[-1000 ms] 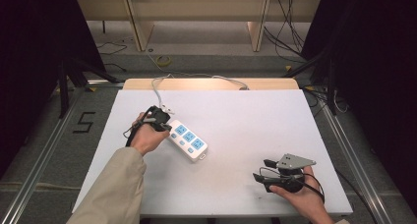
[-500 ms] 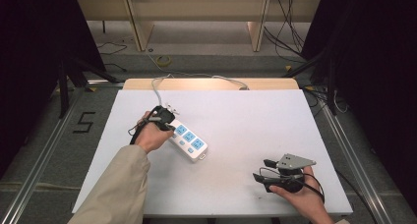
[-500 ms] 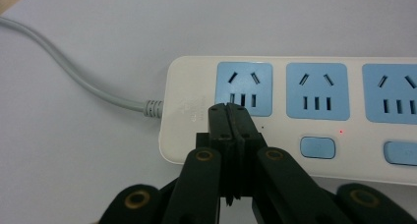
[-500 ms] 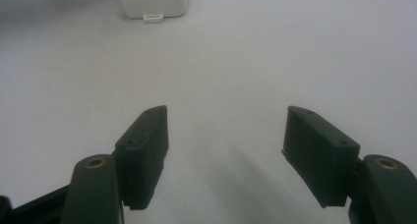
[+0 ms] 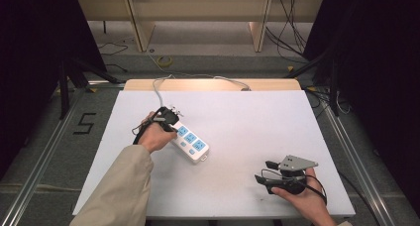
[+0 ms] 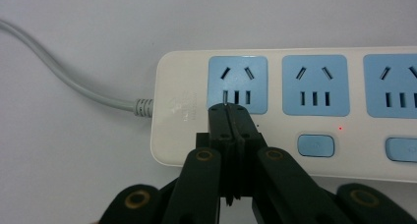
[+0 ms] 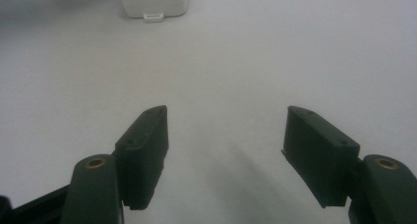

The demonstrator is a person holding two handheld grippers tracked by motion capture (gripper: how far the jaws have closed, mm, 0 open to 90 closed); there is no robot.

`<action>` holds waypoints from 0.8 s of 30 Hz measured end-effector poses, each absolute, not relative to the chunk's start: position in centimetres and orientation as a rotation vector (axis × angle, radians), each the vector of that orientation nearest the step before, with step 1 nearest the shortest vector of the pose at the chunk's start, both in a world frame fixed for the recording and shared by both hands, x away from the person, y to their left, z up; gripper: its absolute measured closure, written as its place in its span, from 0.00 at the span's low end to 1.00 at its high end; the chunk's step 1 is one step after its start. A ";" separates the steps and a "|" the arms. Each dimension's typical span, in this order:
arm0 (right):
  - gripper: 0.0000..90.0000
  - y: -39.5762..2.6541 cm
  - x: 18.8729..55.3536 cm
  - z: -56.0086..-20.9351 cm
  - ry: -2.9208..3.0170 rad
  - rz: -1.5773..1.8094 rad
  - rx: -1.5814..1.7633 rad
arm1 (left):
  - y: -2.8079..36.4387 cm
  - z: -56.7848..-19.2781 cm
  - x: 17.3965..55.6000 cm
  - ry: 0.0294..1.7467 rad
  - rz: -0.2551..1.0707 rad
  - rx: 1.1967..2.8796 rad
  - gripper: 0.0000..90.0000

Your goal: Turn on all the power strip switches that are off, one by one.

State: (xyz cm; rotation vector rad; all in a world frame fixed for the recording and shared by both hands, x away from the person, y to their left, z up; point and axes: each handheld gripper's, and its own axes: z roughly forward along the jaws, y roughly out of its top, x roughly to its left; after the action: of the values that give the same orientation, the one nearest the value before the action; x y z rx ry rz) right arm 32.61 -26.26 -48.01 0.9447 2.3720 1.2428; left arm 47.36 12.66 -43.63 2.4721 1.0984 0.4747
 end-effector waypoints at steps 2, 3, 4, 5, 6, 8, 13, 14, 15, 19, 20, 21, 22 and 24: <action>0.38 -26.2 32.6 -48.0 2.369 1.246 0.947 | 12.5 -43.7 47.4 1.104 0.472 2.469 1.00; 0.38 -26.2 32.6 -48.0 2.370 1.246 0.947 | 12.5 -43.7 47.4 1.098 0.468 2.483 1.00; 0.38 -26.2 32.6 -48.0 2.370 1.247 0.948 | 12.5 -43.8 47.5 1.099 0.466 2.486 1.00; 0.38 -26.2 32.6 -48.0 2.373 1.245 0.949 | 12.5 -43.9 47.5 1.101 0.467 2.487 1.00; 0.38 -26.2 32.6 -48.0 2.372 1.245 0.946 | 12.4 -43.9 47.5 1.105 0.470 2.482 1.00; 0.38 -26.2 32.6 -48.0 2.372 1.245 0.947 | 12.4 -43.9 47.5 1.103 0.469 2.487 1.00; 0.38 -26.2 32.6 -48.0 2.373 1.244 0.945 | 12.4 -43.8 47.6 1.110 0.457 2.492 1.00; 0.38 -26.2 32.6 -48.0 2.373 1.244 0.945 | 12.4 -43.8 47.6 1.111 0.456 2.494 1.00; 0.38 -26.2 32.6 -48.0 2.375 1.243 0.946 | 12.4 -43.9 47.6 1.114 0.453 2.495 1.00; 0.38 -26.2 32.6 -48.0 2.375 1.243 0.944 | 12.2 -43.9 47.5 1.093 0.469 2.514 1.00; 0.38 -26.2 32.6 -48.0 2.373 1.244 0.945 | 12.2 -44.0 47.5 1.095 0.469 2.514 1.00; 0.38 -26.2 32.6 -48.0 2.374 1.244 0.945 | 12.2 -44.0 47.5 1.096 0.468 2.515 1.00; 0.38 -26.2 32.6 -48.0 2.373 1.246 0.945 | 12.2 -44.0 47.5 1.096 0.468 2.516 1.00; 0.38 -26.1 32.6 -48.0 2.373 1.247 0.942 | 12.2 -44.0 47.5 1.100 0.467 2.515 1.00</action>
State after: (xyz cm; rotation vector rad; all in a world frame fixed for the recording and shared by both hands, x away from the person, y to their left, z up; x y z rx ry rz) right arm 32.57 -26.15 -48.02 0.9419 2.3733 1.2468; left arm 47.47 12.17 -44.03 2.5147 1.1001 0.4670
